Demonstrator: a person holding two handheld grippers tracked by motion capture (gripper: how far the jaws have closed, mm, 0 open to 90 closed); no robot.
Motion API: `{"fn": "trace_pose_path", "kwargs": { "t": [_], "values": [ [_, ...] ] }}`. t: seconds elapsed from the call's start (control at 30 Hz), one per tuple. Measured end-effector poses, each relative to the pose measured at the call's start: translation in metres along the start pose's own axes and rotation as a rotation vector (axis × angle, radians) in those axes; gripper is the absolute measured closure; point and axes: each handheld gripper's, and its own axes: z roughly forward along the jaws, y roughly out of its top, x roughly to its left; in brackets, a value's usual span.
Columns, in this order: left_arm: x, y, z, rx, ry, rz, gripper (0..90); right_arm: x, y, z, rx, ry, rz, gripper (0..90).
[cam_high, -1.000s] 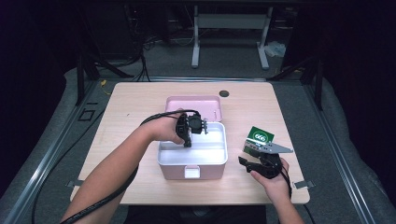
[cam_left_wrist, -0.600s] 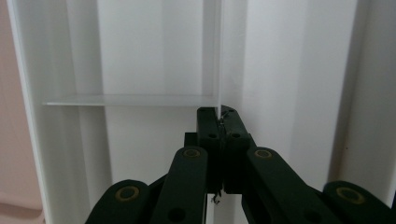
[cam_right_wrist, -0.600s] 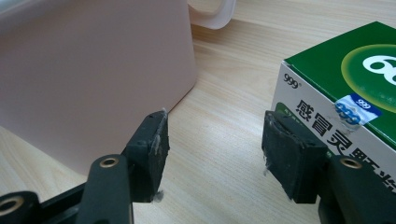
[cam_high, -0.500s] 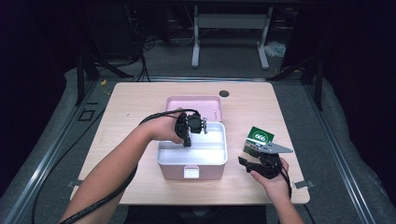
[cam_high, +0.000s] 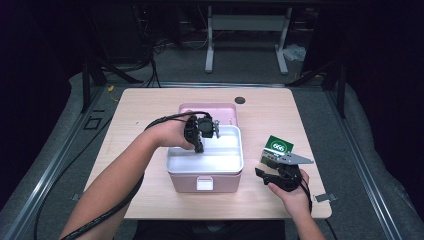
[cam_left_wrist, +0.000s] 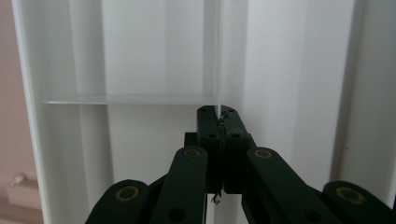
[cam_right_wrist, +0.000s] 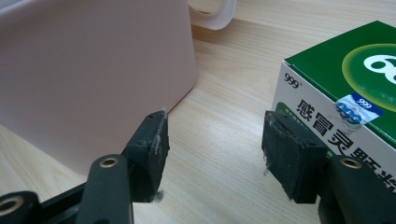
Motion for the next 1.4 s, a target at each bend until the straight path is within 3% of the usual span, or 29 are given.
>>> {"fn": "trace_pose_path", "kwargs": {
  "t": [0.13,0.27,0.43,0.73,0.77,0.8,0.87,1.0,1.27,1.4],
  "values": [
    [0.001,-0.010,-0.014,0.000,0.011,-0.014,89.3,0.000,0.000,0.000,0.001,0.002,0.001,41.1],
    [0.003,-0.031,-0.025,-0.006,0.029,-0.045,89.3,0.000,0.000,0.000,-0.001,-0.001,0.003,41.1],
    [0.006,-0.073,-0.035,-0.019,0.043,-0.116,89.3,0.000,0.000,0.000,-0.003,-0.005,0.003,41.1],
    [0.002,-0.169,-0.040,-0.048,0.053,-0.277,89.3,-0.001,0.000,0.000,0.002,-0.006,0.008,41.1],
    [0.002,-0.169,-0.040,-0.048,0.053,-0.277,89.4,0.000,0.000,0.000,0.002,-0.008,0.009,41.1],
    [-0.001,-0.186,-0.038,-0.044,0.050,-0.308,89.3,0.000,0.000,0.001,0.002,-0.006,0.009,41.1],
    [-0.003,-0.194,-0.037,-0.036,0.052,-0.318,89.3,0.000,0.000,0.001,0.002,-0.007,0.009,41.1],
    [-0.010,-0.226,-0.030,-0.044,0.037,-0.375,89.3,0.000,-0.001,0.001,0.004,-0.012,0.008,41.1],
    [-0.013,-0.260,-0.005,-0.079,0.019,-0.450,89.3,-0.001,-0.001,0.000,-0.002,-0.017,0.025,41.1],
    [-0.016,-0.270,0.020,-0.088,-0.008,-0.482,89.3,-0.001,-0.002,0.002,0.004,-0.012,0.023,41.1]
  ]
}}
